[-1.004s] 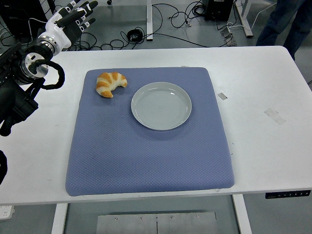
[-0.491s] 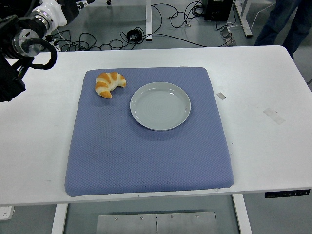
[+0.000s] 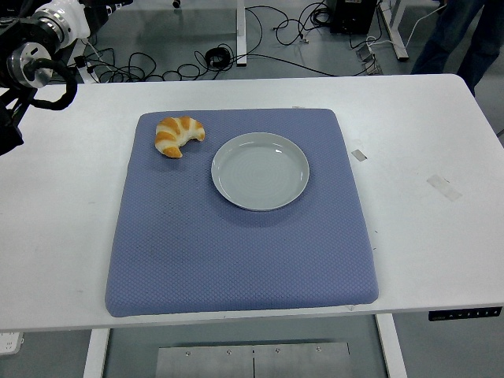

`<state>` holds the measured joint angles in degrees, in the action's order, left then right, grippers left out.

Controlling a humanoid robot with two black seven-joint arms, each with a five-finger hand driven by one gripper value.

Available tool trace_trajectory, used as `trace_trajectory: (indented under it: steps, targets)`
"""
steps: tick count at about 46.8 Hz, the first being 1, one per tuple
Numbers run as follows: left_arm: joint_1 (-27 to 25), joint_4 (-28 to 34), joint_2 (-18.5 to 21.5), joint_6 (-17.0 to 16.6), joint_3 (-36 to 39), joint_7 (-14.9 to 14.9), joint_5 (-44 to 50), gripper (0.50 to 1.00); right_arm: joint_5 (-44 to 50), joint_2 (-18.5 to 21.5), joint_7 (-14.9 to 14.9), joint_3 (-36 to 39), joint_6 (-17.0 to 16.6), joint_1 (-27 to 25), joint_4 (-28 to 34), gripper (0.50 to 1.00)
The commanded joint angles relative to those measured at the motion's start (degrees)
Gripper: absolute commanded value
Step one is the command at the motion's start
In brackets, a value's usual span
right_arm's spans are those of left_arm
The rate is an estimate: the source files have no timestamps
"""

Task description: Place the bread on the plate

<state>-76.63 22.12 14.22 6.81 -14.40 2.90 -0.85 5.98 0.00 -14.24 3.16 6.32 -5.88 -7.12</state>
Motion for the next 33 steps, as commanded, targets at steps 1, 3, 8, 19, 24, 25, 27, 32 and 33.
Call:
trace_trajectory:
  steps: [1, 3, 8, 19, 24, 25, 27, 32, 33]
  targets:
    - [-0.71, 0.12, -1.38, -1.97, 3.75, 0.0, -2.13, 0.975, 0.0, 0.0, 0.0, 0.0, 0.01, -0.01, 0.0, 1.0]
    - [-1.33, 0.12, -1.74, -2.33, 6.21, 0.0, -3.63, 0.975, 0.0, 0.0, 0.0, 0.0, -0.07, -0.01, 0.0, 1.0]
    - [-2.38, 0.12, -2.0, -2.68, 12.1, -0.18, -6.27, 0.975, 0.0, 0.0, 0.0, 0.0, -0.07, -0.01, 0.0, 1.0]
    - [-2.74, 0.82, -2.53, -3.2, 19.76, -0.79, -9.43, 0.974, 0.0, 0.0, 0.0, 0.0, -0.08, -0.01, 0.0, 1.0]
    - [-2.74, 2.75, -2.18, -3.2, 20.2, -0.79, -14.17, 0.975, 0.0, 0.0, 0.0, 0.0, -0.07, -0.01, 0.0, 1.0]
    - [-2.82, 3.1, -2.0, -3.2, 20.37, -0.79, -15.66, 0.975, 0.0, 0.0, 0.0, 0.0, -0.08, -0.01, 0.0, 1.0]
    - [-2.91, 4.07, -1.74, -2.94, 20.73, -0.79, -18.82, 0.975, 0.0, 0.0, 0.0, 0.0, 0.01, -0.01, 0.0, 1.0]
    - [-3.35, 6.53, -0.16, -2.94, 21.52, -1.49, -25.85, 0.975, 0.0, 0.0, 0.0, 0.0, 0.01, -0.01, 0.0, 1.0]
    - [-3.44, 7.14, -0.07, -2.85, 22.13, -1.84, -27.17, 0.977, 0.0, 0.0, 0.0, 0.0, 0.01, -0.01, 0.0, 1.0]
